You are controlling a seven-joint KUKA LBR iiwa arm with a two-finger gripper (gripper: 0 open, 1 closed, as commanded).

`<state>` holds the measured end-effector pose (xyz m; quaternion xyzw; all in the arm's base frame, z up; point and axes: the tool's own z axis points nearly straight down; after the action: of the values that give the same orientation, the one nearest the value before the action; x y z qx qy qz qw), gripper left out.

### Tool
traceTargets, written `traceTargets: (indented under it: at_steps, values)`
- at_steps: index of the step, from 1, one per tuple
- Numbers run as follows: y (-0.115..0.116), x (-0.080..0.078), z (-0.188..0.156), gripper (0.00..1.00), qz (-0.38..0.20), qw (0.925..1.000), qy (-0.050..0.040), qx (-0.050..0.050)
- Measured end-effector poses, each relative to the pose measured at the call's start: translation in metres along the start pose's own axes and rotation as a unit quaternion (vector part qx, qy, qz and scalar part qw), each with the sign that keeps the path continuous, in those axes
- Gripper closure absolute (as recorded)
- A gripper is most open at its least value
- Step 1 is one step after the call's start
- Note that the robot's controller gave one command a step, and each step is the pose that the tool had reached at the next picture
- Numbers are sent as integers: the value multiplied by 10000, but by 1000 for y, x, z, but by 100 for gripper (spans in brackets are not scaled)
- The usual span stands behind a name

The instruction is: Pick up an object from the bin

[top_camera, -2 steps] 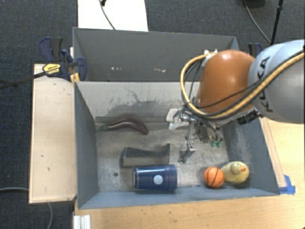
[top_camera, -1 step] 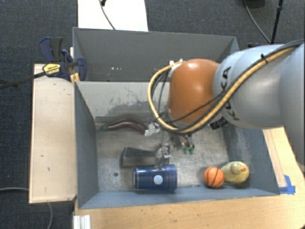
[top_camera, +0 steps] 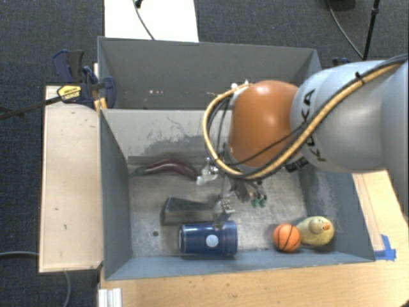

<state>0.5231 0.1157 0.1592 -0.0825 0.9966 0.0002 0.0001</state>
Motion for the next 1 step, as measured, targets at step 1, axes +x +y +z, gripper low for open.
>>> traceTargets:
  at_steps: [1]
  values:
    - [15, -31, 61, 0, -135, 9999, -102, -8]
